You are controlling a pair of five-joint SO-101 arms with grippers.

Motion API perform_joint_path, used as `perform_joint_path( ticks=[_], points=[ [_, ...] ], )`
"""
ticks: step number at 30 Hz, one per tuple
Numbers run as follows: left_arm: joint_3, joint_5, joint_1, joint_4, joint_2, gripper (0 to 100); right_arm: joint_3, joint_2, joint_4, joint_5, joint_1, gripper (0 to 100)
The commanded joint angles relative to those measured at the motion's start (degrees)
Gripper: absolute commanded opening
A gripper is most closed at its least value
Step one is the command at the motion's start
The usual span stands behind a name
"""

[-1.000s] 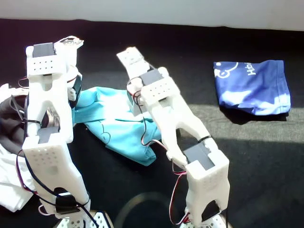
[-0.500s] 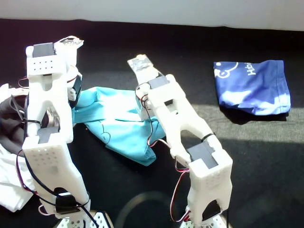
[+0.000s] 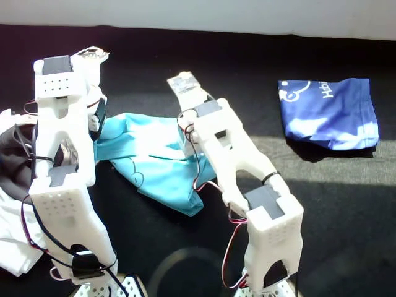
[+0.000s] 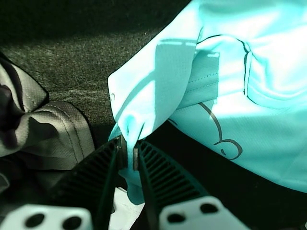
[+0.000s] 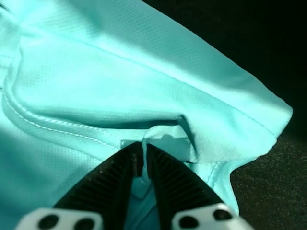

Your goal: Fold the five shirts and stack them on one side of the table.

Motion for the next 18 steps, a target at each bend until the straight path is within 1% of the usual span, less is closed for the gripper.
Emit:
perform_joint_path(
  ticks=[1,5,8,12,14,18],
  points=[
    [-0.48,0.09,-0.31,-0.09,-1.01,1,-4.09,-1.10,0.75,0.09,3.74,0.5],
    [-1.19,0.09,1.89,0.26,-1.01,1,-12.97,-3.38,6.55,0.26,10.59,0.5],
    [-1.10,0.09,4.97,1.41,-1.01,1,-19.47,-5.32,12.00,3.69,15.08,0.5],
    [-1.36,0.18,11.38,1.49,-1.10,2,-24.13,-5.85,16.92,8.18,20.26,0.5],
    [-1.27,0.35,14.73,1.58,-2.15,6,-24.48,-5.85,17.63,9.67,23.25,0.5],
    [-1.01,0.35,19.12,1.58,-5.67,20,-24.40,-5.85,17.19,11.78,28.79,0.5]
  ],
)
